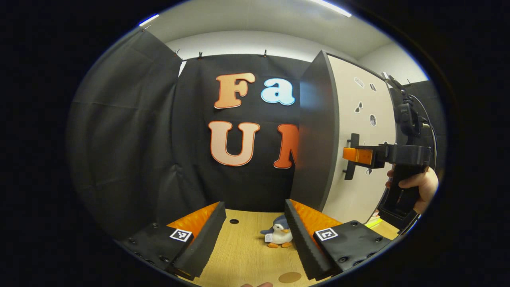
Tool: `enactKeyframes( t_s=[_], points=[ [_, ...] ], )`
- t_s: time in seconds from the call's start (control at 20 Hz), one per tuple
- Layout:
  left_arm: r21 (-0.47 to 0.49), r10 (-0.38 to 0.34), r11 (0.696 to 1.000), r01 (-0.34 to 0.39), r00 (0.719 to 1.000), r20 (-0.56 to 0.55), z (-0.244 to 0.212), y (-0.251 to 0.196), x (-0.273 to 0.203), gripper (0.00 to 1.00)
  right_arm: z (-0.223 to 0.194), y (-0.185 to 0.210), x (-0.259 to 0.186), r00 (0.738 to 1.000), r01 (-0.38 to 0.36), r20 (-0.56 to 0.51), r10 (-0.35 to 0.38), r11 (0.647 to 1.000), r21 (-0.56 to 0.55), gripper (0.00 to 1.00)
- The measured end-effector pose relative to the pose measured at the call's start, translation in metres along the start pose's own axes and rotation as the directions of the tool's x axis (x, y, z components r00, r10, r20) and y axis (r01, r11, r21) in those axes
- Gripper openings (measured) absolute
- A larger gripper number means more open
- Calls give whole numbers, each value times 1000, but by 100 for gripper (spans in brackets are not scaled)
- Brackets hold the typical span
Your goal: Open the cabinet door with the right hand, grasp the bottle in the cabinet with the left hand and place it on the coaster, then close the cabinet door with the right hand.
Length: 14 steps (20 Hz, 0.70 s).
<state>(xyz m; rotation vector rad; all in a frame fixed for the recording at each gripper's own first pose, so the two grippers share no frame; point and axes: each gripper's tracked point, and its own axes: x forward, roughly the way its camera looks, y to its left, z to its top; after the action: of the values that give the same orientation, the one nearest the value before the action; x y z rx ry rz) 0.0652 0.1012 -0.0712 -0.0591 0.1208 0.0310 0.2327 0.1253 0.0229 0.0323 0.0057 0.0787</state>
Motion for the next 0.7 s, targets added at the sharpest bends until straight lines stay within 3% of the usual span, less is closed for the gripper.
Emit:
enactKeyframes(
  t_s=[0.3, 0.4, 0.5, 0.55, 0.7],
  points=[
    [0, 25, 1000, -25, 999, -33, -14, 15, 14, 96, -9, -7, 28, 1000, 28, -12, -28, 1000, 5, 92],
    [4, 27, 1000, -26, 999, -37, -16, 19, 19, 96, -11, -10, 29, 999, 36, -10, -36, 999, 15, 79],
    [8, 26, 1000, -26, 999, -39, -20, 20, 22, 96, -13, -10, 30, 1000, 28, 1, -28, 999, 29, 43],
    [11, 24, 1000, -23, 999, -47, -23, 19, 20, 96, -12, -10, 27, 1000, 23, 6, -23, 999, 35, 36],
    [10, 16, 1000, -15, 998, -56, -26, 15, 19, 96, -12, -11, 23, 1000, 15, 7, -15, 1000, 20, 31]
  ],
)
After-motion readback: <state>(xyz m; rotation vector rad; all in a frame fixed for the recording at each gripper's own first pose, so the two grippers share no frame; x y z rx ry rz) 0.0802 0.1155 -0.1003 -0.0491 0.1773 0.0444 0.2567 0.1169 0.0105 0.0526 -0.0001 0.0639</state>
